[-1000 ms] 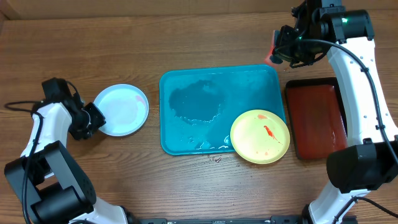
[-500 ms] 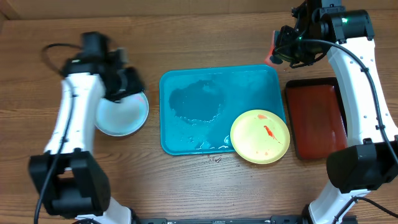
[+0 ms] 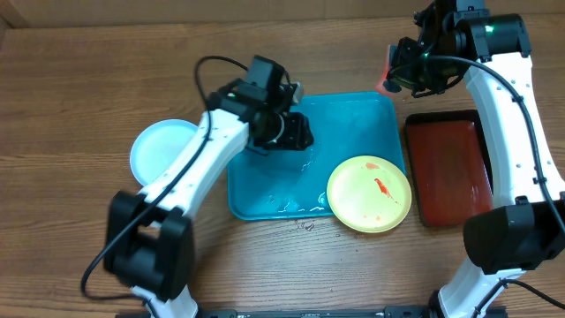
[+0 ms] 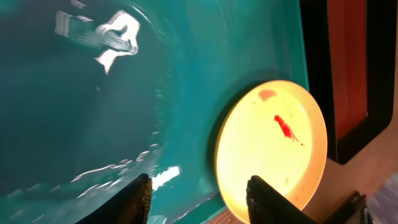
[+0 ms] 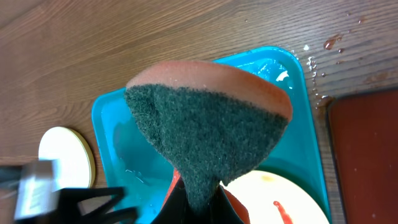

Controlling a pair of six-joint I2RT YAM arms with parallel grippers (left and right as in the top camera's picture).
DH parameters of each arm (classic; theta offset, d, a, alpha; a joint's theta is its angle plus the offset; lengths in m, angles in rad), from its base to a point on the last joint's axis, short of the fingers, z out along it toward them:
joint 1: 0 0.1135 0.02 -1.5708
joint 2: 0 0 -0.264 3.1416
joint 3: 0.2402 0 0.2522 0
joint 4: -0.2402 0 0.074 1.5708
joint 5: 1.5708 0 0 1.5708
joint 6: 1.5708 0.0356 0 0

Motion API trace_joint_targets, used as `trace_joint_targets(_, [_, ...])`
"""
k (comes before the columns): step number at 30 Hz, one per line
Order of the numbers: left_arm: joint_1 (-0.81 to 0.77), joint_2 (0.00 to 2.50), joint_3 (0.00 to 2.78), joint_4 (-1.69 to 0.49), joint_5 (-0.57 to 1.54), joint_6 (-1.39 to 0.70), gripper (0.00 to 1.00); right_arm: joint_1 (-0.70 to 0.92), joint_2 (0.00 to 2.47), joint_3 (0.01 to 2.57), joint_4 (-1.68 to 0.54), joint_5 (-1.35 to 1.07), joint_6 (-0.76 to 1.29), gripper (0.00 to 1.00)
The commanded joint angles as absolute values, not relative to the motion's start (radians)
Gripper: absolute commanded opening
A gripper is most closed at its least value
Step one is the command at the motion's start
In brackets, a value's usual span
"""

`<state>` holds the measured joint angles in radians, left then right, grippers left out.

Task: Clean dirty plates on tray and stack at the side
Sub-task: 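Release the white plate and move the left gripper to the yellow plate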

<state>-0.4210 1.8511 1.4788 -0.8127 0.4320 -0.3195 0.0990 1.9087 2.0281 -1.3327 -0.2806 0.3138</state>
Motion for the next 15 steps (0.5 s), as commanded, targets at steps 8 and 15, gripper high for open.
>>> trace_joint_targets(8, [-0.519, 2.048, 1.493, -0.781, 0.551, -0.401, 0.47, 0.101, 1.909, 2.029, -1.342, -0.262, 0.306, 0.04])
trace_joint_targets(15, [-0.56, 2.092, 1.493, -0.778, 0.55, -0.397, 0.46, 0.101, 1.909, 2.029, -1.342, -0.262, 0.306, 0.04])
